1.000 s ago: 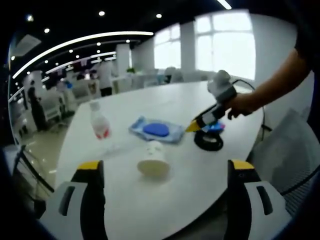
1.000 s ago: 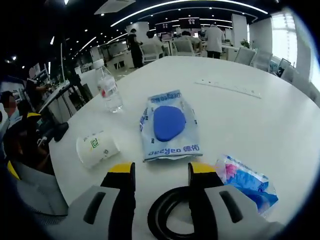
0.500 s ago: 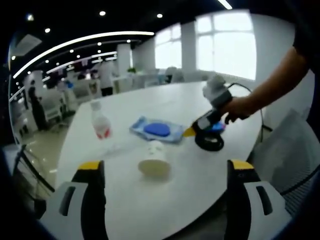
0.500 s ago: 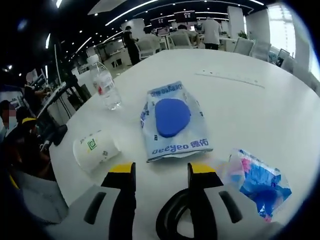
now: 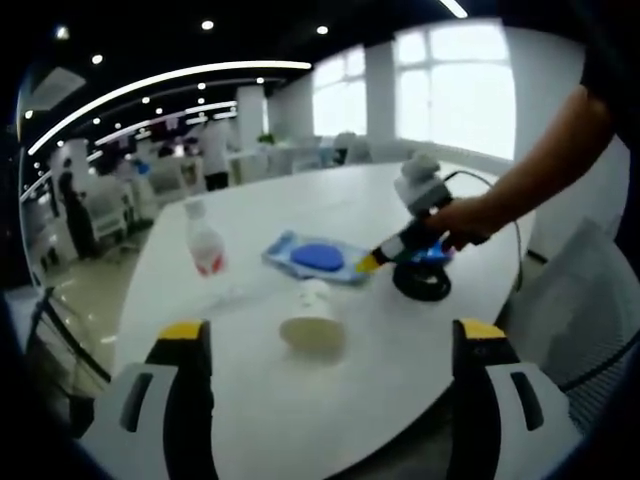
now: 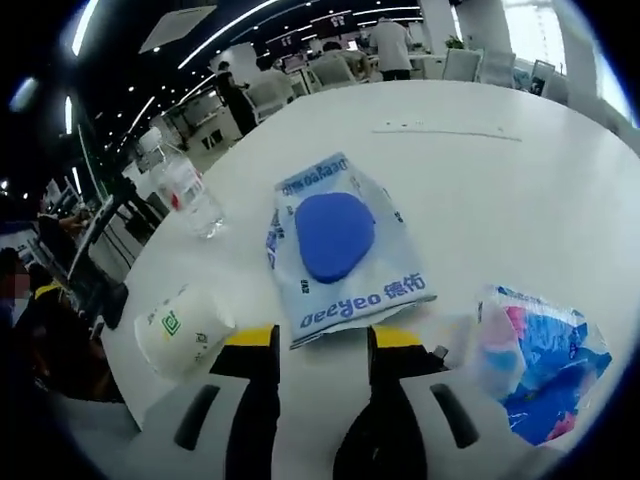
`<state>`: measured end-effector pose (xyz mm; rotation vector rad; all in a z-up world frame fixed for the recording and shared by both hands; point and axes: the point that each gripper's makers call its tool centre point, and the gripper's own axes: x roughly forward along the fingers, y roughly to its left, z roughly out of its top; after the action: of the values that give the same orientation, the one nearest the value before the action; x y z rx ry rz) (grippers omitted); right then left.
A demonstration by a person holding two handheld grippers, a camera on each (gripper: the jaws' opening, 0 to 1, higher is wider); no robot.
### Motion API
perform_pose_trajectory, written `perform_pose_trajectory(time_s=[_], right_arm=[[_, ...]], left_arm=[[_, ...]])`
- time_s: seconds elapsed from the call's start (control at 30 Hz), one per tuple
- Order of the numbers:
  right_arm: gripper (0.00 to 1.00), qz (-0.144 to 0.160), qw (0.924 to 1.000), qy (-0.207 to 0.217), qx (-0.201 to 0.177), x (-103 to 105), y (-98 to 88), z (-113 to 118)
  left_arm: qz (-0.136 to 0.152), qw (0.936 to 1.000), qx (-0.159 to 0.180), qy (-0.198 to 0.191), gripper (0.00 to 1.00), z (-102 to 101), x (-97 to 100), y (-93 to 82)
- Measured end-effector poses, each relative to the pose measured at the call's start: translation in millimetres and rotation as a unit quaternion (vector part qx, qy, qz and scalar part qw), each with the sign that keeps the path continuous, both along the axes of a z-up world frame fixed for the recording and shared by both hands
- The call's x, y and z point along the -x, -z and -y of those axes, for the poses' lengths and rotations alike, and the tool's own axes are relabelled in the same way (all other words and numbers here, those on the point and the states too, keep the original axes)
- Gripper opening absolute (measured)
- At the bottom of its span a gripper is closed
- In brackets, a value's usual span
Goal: Arrange the tabletop items into an orderly group along one side of the table until the central work area is clear of visible clutter.
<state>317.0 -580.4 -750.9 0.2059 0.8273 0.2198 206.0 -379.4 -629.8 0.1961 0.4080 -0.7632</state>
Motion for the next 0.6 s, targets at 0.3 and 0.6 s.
perform_pose_trajectory(time_s=[0.3,0.6], right_arm=[[0.25,-0.025,0.9978,0.051,-0.034,-8,8.5,0],[0.07,-0.029,0.9948,0.089,-0.040,-15,8.1,5]], left_arm=[[-0.001,1.0000,0.001,-0.005,0.96,-1,-0.8,-0.8],[0.006,1.0000,0.002,-0.003,0.93,0,-1.8,-3.1]])
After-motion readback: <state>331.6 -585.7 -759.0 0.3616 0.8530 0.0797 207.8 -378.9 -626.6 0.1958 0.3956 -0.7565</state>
